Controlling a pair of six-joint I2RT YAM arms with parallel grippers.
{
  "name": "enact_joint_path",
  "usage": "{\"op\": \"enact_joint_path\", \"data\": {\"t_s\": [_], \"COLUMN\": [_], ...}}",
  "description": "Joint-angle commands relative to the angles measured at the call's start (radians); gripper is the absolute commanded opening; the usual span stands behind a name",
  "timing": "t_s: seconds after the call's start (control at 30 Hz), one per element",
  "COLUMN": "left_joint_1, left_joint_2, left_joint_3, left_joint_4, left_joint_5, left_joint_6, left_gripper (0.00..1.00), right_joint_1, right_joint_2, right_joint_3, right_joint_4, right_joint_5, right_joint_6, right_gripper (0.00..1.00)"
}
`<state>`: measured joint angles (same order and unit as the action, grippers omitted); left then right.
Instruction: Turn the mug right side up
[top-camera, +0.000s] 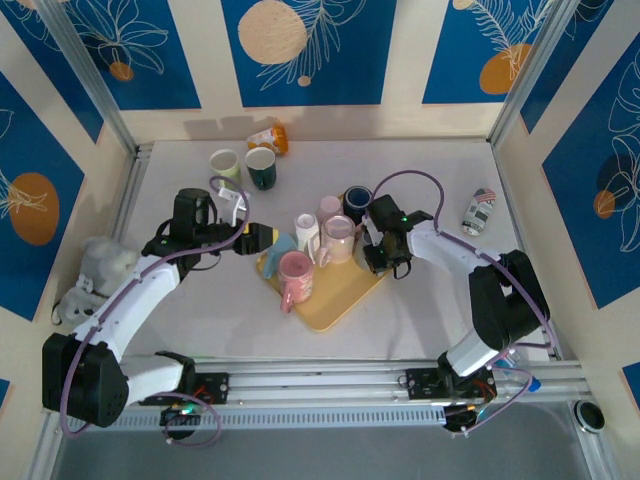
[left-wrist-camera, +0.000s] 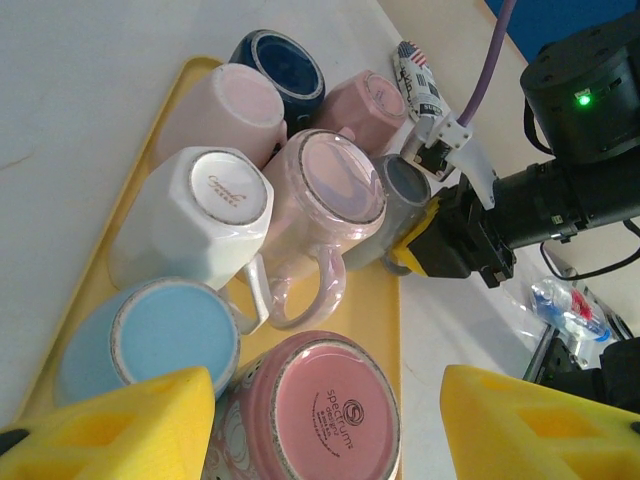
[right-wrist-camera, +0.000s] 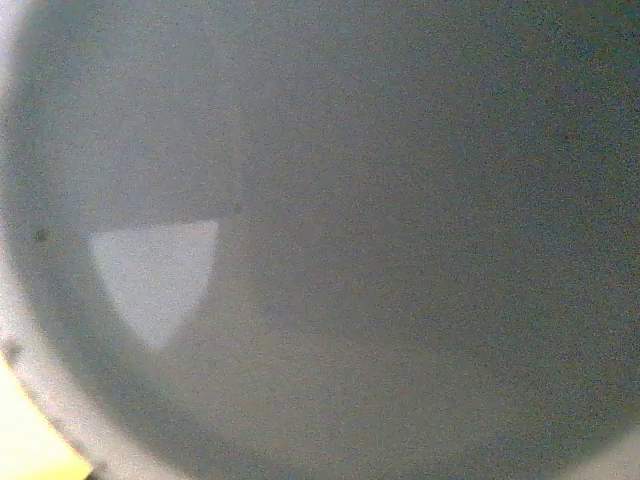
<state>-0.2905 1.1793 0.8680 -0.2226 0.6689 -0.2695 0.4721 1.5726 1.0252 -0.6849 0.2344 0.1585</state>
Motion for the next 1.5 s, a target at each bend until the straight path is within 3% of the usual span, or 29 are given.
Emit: {"op": "enact_joint_path", "data": {"t_s": [0.0, 0.37, 0.57, 0.67, 0.83, 1.0, 1.13, 1.33, 1.47], "left_joint_1": [-0.012, -0.016, -0.016, -0.016, -0.018, -0.034, -0.060, -0.141, -0.186], "left_joint_2": [-0.015, -0.021, -0.023, -0.023, -0.030, -0.038, -0.016, 0.019, 0.027], "left_joint_3": [-0.014, -0.020, -0.030, -0.030, -0.050, -0.116, -0.124, -0.109, -0.071], "left_joint_4": [0.027, 0.062, 0.167, 0.215, 0.346, 0.685, 0.847, 1.032, 1.016], "left_joint_5": [0.007, 0.024, 0.070, 0.100, 0.130, 0.168, 0.159, 0.084, 0.032], "left_joint_6": [-0.019, -0.078, -0.208, -0.277, -0.452, -0.689, -0.865, -1.048, -1.097], "left_gripper": [0.61, 0.61, 0.61, 0.61, 0.61, 0.65, 0.65, 0.66, 0.66], "right_joint_1": [0.014, 0.037, 0.037, 0.020, -0.017, -0.058, -0.080, -0.087, -0.083], "right_joint_2": [-0.065, -0.152, -0.248, -0.309, -0.434, -0.493, -0.525, -0.540, -0.542], "right_joint_3": [0.031, 0.058, 0.078, 0.100, 0.108, 0.120, 0.115, 0.095, 0.092], "right_joint_4": [-0.033, -0.097, -0.112, -0.105, 0.013, 0.125, 0.259, 0.479, 0.582], "right_joint_5": [0.000, -0.033, -0.125, -0.246, -0.425, -0.541, -0.627, -0.703, -0.702], "right_joint_6": [0.030, 0.106, 0.142, 0.156, 0.233, 0.326, 0.422, 0.565, 0.642], "right_gripper": [0.00, 0.00, 0.00, 0.00, 0.00, 0.00, 0.00, 0.00, 0.00]}}
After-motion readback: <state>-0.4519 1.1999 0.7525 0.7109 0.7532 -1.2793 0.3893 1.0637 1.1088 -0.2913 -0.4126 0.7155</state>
